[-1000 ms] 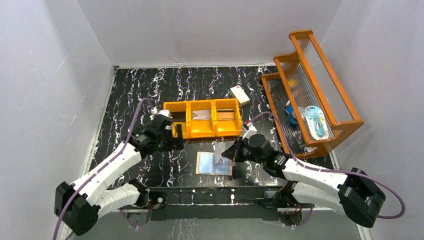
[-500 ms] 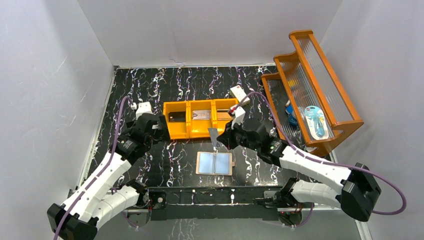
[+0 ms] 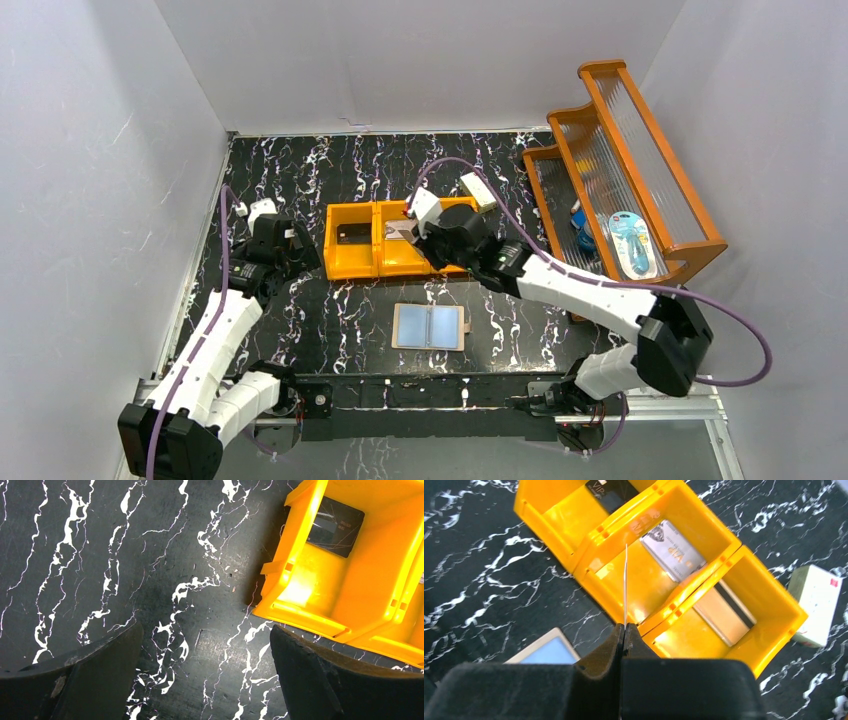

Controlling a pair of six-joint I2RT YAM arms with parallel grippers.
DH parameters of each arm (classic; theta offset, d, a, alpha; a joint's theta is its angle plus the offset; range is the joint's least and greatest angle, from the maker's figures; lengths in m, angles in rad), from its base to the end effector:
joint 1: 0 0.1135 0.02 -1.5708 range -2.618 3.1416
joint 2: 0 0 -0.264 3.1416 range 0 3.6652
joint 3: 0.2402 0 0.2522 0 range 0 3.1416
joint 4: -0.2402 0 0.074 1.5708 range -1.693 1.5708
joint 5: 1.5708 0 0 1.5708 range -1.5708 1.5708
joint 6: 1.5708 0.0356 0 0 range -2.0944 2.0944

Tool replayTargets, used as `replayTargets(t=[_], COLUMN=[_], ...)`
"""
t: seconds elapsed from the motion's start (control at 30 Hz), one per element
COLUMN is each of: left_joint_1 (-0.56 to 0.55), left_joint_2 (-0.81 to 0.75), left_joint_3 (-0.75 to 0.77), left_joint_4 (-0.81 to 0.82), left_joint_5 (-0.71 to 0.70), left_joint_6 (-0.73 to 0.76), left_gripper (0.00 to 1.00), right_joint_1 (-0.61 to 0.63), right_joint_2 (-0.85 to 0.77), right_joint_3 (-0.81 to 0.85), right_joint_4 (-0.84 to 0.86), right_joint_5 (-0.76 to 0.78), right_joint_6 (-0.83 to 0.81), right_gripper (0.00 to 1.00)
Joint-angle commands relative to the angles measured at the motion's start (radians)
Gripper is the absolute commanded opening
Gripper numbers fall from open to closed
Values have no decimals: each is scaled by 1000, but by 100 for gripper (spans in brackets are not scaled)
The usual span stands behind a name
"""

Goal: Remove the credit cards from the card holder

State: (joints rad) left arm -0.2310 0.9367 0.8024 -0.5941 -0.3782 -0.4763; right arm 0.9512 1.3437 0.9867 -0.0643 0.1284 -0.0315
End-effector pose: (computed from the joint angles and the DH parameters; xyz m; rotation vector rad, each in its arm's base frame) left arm 0.1921 -0.0317 0.2816 -0.4626 2.1900 0.0544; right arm 0.1842 0.2504 0.2966 -0.8775 1.8179 0.4635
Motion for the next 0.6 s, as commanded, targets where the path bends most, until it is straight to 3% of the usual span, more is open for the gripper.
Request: replayTargets(t=[0.0, 0.57], left_joint_1=[5, 5], left_joint_2=[-9, -58], left_joint_3=[5, 12], left_joint_4=[-17, -36], left_joint_5=[-17, -111], left_joint_6=[-13, -25], left_gripper=[98, 98], right_joint_1=[21, 86], right_joint_2=[81, 337], right_joint_3=[134, 291], right_joint_4=[-20, 20], right_joint_5=[107, 253], right_joint_6=[-165, -577], right_gripper=[0, 0])
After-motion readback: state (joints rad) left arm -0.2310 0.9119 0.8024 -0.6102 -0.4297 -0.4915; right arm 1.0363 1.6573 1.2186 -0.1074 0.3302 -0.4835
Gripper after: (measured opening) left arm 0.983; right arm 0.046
